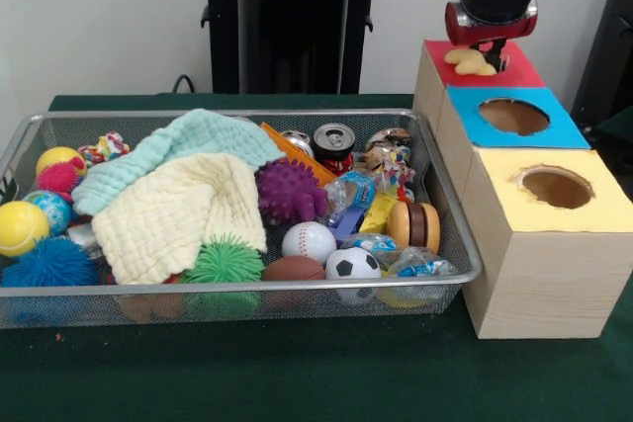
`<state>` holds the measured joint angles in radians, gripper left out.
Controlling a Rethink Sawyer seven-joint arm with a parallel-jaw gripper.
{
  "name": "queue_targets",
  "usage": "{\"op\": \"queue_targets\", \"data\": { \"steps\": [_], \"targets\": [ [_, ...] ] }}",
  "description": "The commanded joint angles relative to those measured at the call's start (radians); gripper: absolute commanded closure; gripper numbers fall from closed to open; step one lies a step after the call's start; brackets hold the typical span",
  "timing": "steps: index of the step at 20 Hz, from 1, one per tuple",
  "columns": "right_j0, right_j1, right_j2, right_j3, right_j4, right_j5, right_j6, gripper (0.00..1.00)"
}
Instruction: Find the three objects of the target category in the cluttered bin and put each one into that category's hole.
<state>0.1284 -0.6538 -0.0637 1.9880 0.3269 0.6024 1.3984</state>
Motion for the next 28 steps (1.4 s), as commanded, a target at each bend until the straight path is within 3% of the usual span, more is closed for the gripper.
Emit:
{"op": "queue_targets", "data": {
  "steps": [1, 5, 13, 21, 28],
  "targets": [
    [0.012, 0.034, 0.044, 0.004, 0.067, -0.018, 0.298, 0.0],
    [0.019, 0.009, 0.013, -0.012, 0.048, 0.026, 0.292, 0.0],
    [-0.004, -0.09, -0.033, 0.031, 0.007, 0.125, 0.258, 0.0],
    [-0.03, -0.18, -0.096, -0.048, -0.069, 0.301, 0.205, 0.0],
    [-0.075, -0.15, -0.061, -0.008, -0.048, 0.188, 0.16, 0.0]
  ]
}}
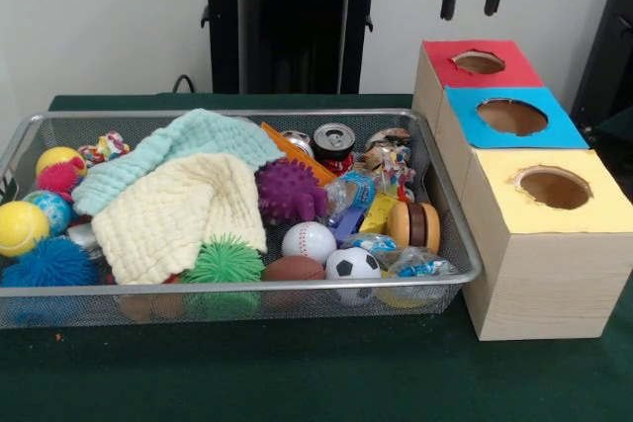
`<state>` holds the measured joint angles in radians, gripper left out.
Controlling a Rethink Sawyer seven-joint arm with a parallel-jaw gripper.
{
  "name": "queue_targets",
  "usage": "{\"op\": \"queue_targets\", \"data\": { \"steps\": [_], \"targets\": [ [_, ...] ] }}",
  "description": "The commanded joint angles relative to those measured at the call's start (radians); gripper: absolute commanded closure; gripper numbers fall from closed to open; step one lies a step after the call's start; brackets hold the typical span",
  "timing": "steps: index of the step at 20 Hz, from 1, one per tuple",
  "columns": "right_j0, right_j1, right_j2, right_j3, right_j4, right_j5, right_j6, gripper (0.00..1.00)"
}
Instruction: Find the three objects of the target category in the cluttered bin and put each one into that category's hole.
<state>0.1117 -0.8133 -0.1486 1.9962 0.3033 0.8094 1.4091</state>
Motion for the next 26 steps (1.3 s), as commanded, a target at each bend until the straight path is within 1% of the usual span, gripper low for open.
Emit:
{"op": "queue_targets", "data": {
  "steps": [1, 3, 4, 5, 7, 8, 10, 11, 12, 14, 16, 18, 19, 21, 23, 26],
  "targets": [
    [-0.066, 0.014, 0.031, -0.012, -0.017, -0.033, 0.148, 0.0],
    [-0.077, 0.018, 0.033, -0.029, -0.038, -0.015, 0.132, 0.0],
    [-0.084, 0.02, 0.031, -0.047, -0.065, -0.006, 0.108, 0.0],
    [-0.095, 0.031, 0.022, -0.08, -0.106, -0.012, 0.077, 0.0],
    [-0.138, 0.055, 0.025, -0.152, -0.196, -0.084, -0.019, 0.0],
    [-0.174, 0.059, 0.045, -0.178, -0.228, -0.155, -0.072, 0.0],
    [-0.23, 0.061, 0.077, -0.238, -0.309, -0.242, -0.142, 0.0],
    [-0.262, 0.059, 0.102, -0.258, -0.333, -0.262, -0.166, 0.0],
    [-0.297, 0.055, 0.135, -0.274, -0.35, -0.26, -0.198, 0.0],
    [-0.355, 0.046, 0.194, -0.308, -0.396, -0.229, -0.254, 0.0],
    [-0.404, 0.04, 0.245, -0.333, -0.426, -0.184, -0.286, 0.0],
    [-0.455, 0.039, 0.302, -0.345, -0.45, -0.168, -0.321, 0.0],
    [-0.486, 0.039, 0.342, -0.341, -0.456, -0.179, -0.332, 0.0],
    [-0.54, 0.056, 0.405, -0.347, -0.479, -0.189, -0.354, 0.0],
    [-0.6, 0.088, 0.468, -0.357, -0.509, -0.207, -0.382, 0.0],
    [-0.657, 0.132, 0.516, -0.41, -0.573, -0.187, -0.406, 0.0]
  ]
}}
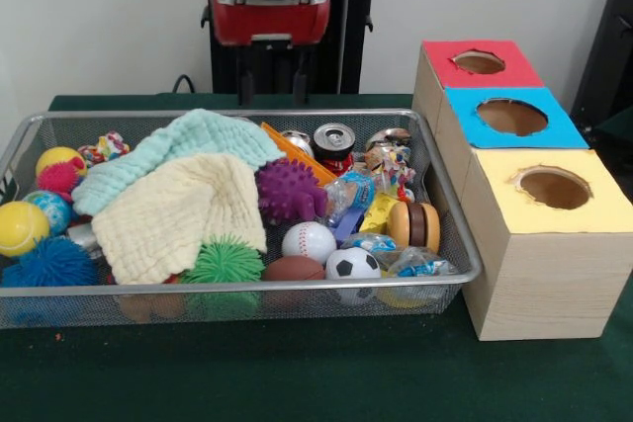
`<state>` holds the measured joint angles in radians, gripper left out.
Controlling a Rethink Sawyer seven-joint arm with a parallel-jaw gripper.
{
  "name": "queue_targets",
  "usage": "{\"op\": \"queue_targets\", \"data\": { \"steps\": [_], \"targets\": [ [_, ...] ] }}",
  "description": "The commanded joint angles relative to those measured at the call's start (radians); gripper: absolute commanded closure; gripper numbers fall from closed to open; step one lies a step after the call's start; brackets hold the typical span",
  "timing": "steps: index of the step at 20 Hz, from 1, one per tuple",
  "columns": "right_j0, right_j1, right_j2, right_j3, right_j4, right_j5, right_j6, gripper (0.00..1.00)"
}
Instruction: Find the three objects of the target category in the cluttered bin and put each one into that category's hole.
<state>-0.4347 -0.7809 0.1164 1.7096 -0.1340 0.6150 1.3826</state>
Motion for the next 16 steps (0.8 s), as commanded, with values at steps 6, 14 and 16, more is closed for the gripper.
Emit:
{"op": "queue_targets", "data": {
  "steps": [6, 14, 16],
  "targets": [
    [-0.19, 0.135, 0.317, -0.19, -0.256, 0.073, -0.434, 0.0],
    [-0.25, 0.202, 0.323, -0.272, -0.426, 0.126, -0.479, 0.0],
    [-0.251, 0.208, 0.304, -0.28, -0.467, 0.142, -0.476, 0.0]
  ]
}}
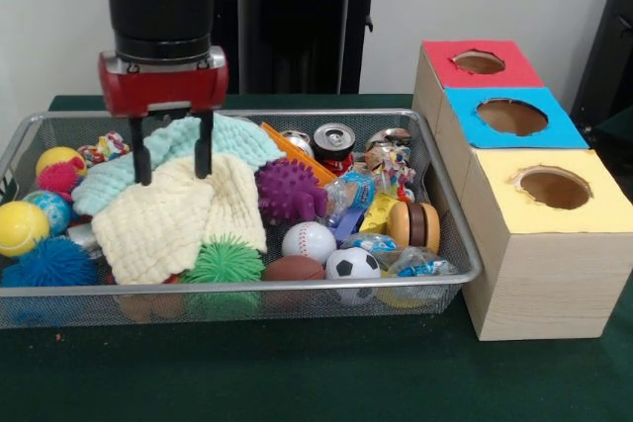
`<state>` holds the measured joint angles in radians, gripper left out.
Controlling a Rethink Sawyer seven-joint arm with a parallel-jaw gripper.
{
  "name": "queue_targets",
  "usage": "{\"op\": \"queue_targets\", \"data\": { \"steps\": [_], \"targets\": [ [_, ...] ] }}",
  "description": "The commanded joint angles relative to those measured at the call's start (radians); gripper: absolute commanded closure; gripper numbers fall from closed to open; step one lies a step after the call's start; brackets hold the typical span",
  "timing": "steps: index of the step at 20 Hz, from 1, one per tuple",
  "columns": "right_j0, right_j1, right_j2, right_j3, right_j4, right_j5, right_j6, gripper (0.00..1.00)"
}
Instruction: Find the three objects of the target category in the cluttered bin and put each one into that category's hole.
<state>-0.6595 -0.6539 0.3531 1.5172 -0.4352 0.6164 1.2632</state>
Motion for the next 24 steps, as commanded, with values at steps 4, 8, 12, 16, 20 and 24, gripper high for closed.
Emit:
{"op": "queue_targets", "data": {
  "steps": [4, 8, 12, 16, 20, 24],
  "targets": [
    [-0.01, 0.096, 0.022, -0.093, -0.226, 0.171, -0.337, 0.0],
    [0.002, 0.132, -0.012, -0.125, -0.282, 0.206, -0.313, 0.0],
    [-0.013, 0.161, -0.013, -0.132, -0.31, 0.214, -0.297, 0.0],
    [-0.037, 0.213, -0.002, -0.135, -0.338, 0.173, -0.274, 0.0],
    [-0.063, 0.268, 0.023, -0.117, -0.352, 0.1, -0.26, 0.0],
    [-0.116, 0.347, 0.084, -0.088, -0.334, 0.005, -0.24, 0.0]
  ]
}}
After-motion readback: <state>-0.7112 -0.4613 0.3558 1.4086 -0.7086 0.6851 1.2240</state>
